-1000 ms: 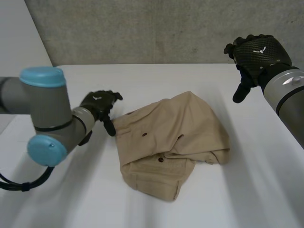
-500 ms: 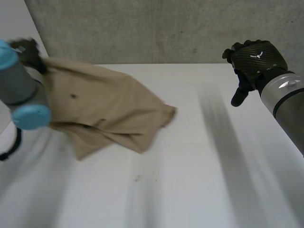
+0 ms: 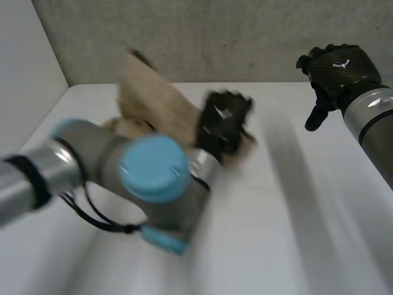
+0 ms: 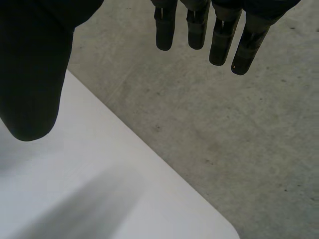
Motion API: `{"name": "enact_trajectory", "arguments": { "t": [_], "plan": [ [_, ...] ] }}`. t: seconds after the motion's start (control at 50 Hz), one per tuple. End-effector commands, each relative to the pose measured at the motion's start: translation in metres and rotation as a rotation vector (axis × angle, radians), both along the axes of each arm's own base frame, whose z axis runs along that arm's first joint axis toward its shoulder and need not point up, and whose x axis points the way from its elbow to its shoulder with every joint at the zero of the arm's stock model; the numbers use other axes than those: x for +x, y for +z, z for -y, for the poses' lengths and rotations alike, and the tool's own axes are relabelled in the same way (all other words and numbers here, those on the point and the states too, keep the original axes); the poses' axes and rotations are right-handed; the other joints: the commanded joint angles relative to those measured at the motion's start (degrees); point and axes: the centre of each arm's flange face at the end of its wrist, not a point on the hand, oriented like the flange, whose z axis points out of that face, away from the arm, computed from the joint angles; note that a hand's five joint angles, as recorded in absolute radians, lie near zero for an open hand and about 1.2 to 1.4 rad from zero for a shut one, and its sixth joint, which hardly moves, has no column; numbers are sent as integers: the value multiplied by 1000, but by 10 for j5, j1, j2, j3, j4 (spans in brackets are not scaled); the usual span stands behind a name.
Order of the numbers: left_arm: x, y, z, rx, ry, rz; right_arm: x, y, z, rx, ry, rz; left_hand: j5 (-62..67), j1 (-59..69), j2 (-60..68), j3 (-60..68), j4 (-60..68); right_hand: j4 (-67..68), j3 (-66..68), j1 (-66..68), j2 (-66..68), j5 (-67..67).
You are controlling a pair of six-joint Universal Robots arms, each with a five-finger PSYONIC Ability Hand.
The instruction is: Fold the shorts.
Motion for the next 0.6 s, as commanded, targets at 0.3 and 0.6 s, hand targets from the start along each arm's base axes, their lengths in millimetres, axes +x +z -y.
{"name": "enact_trajectory", "arguments": {
  "t": [0.3, 0.6],
  "plan": [
    [37, 52, -25, -84, 26, 19, -17, 7, 12, -20, -42, 8, -338, -304, -344, -347, -344, -36, -23, -19, -28, -41],
    [165, 55, 79, 67, 358, 155, 18, -48, -6, 316, 90, 163, -307, -274, -314, -317, -313, -36, -23, -19, -28, -41]
  ]
}}
